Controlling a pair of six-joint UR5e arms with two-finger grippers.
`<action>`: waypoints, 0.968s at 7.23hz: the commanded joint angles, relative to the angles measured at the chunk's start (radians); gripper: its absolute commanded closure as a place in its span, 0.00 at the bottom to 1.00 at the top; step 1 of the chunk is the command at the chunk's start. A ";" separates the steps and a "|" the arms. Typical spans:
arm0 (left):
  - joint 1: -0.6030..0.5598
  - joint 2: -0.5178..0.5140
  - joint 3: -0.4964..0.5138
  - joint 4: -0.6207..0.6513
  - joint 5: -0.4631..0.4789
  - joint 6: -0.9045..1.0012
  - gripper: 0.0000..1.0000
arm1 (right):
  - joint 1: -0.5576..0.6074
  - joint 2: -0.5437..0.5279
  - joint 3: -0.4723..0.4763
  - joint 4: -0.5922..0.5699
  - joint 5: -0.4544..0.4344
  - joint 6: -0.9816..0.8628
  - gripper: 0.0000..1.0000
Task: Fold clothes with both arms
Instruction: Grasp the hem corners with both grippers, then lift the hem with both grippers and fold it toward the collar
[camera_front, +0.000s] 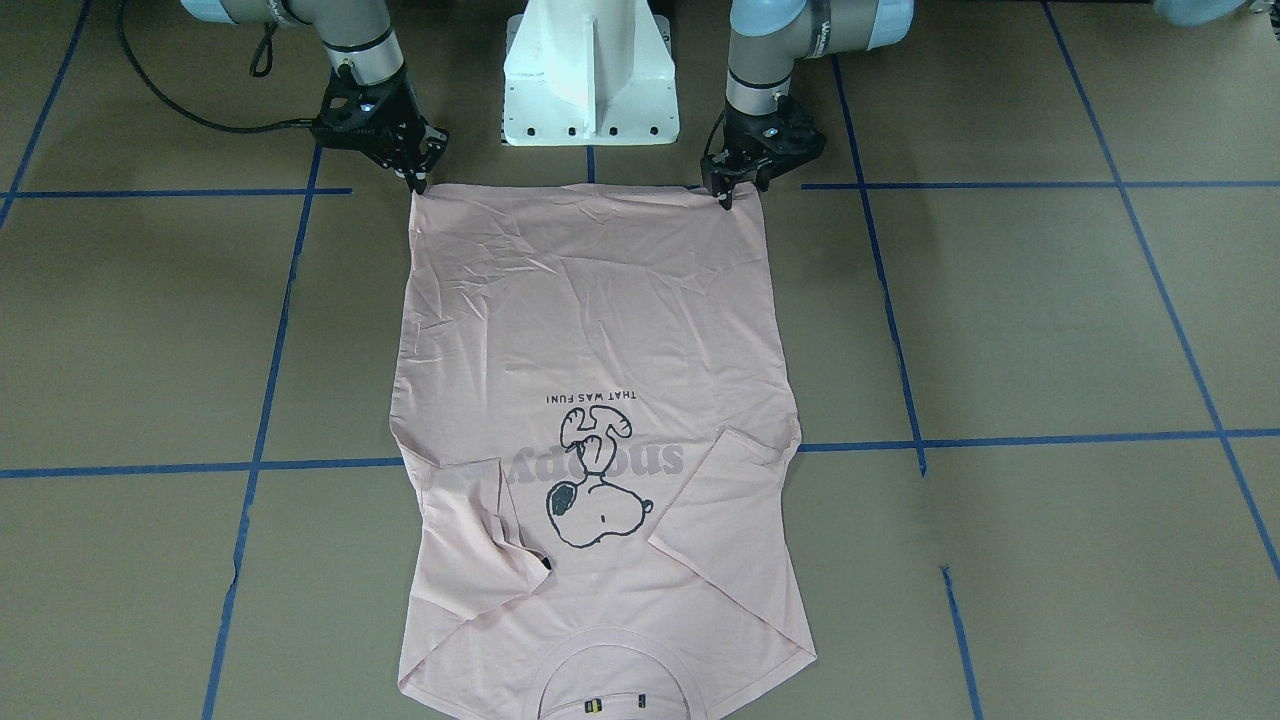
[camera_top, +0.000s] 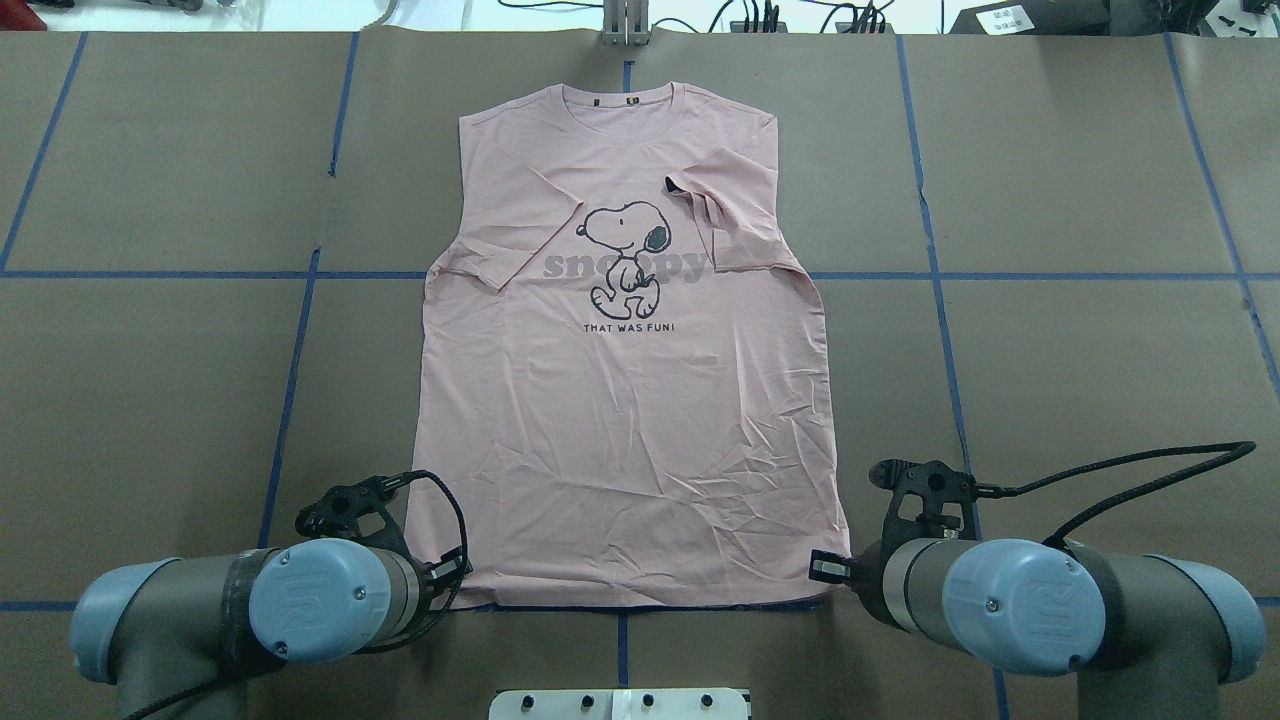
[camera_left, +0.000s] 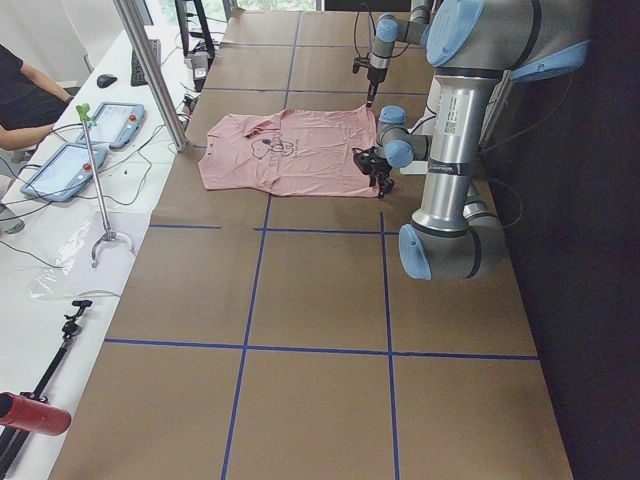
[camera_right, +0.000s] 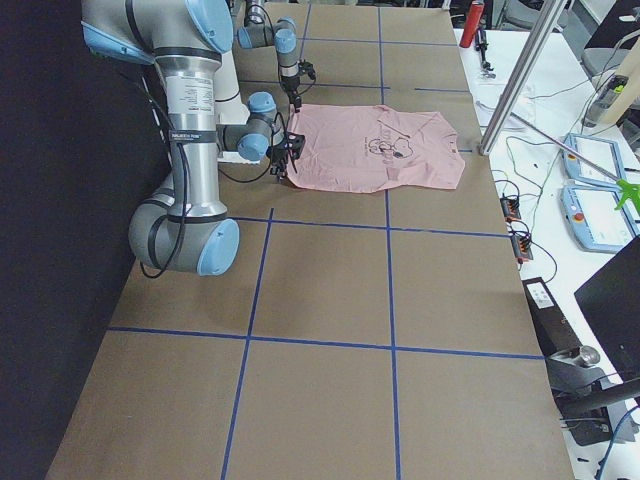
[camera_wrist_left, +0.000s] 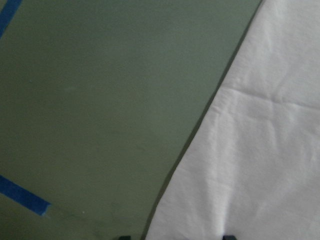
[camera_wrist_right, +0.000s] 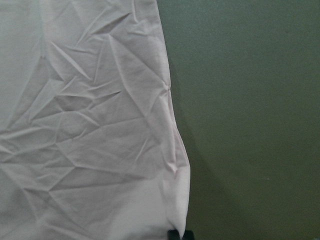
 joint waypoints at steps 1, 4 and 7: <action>-0.003 -0.003 -0.006 0.000 -0.002 0.000 1.00 | 0.001 -0.001 -0.001 0.000 0.000 0.000 1.00; -0.007 -0.002 -0.015 0.002 -0.004 0.002 1.00 | 0.003 -0.001 -0.001 0.000 0.003 0.000 1.00; -0.014 0.010 -0.157 0.107 -0.005 0.014 1.00 | 0.012 -0.067 0.069 0.001 0.038 -0.006 1.00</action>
